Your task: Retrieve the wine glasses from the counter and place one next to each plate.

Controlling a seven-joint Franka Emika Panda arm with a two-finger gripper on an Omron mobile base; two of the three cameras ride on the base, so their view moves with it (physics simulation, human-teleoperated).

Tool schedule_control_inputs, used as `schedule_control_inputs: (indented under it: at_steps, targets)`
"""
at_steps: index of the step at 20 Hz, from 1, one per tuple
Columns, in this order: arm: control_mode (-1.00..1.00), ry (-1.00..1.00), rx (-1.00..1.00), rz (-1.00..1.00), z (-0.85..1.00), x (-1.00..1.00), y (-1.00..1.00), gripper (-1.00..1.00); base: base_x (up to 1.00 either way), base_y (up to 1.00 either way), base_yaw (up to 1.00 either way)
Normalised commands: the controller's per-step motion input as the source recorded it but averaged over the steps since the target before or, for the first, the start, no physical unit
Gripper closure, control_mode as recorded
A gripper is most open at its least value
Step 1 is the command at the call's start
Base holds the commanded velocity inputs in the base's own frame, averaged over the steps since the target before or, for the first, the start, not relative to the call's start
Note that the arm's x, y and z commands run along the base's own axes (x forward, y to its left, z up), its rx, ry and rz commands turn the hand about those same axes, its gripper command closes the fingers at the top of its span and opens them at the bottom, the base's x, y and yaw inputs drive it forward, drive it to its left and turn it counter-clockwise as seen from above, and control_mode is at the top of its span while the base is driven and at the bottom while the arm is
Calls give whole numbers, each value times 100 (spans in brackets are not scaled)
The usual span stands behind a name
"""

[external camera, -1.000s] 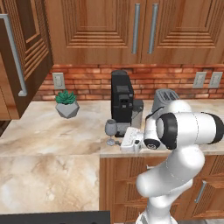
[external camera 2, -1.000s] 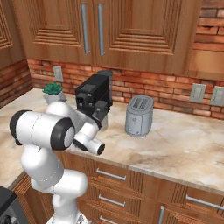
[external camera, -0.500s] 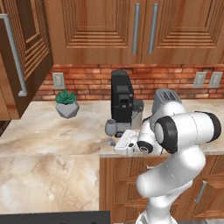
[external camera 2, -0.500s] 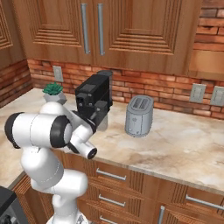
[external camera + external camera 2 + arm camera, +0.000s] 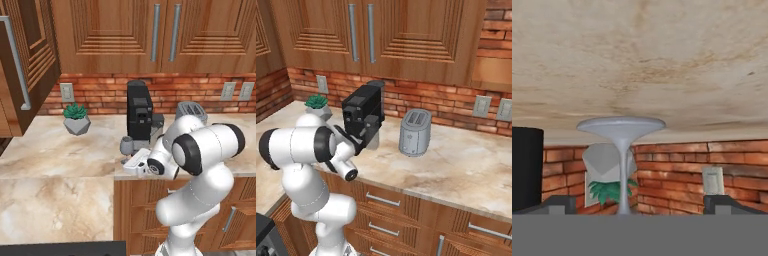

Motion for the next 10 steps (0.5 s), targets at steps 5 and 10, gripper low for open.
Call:
schedule_control_inputs:
  at_steps: [5, 10]
  targets:
    - [-100, 5, 0, -11, -15, 5, 1, -100, 0, 0, 0]
    - [-100, 7, 0, -12, -12, 16, 1, -100, 0, 0, 0]
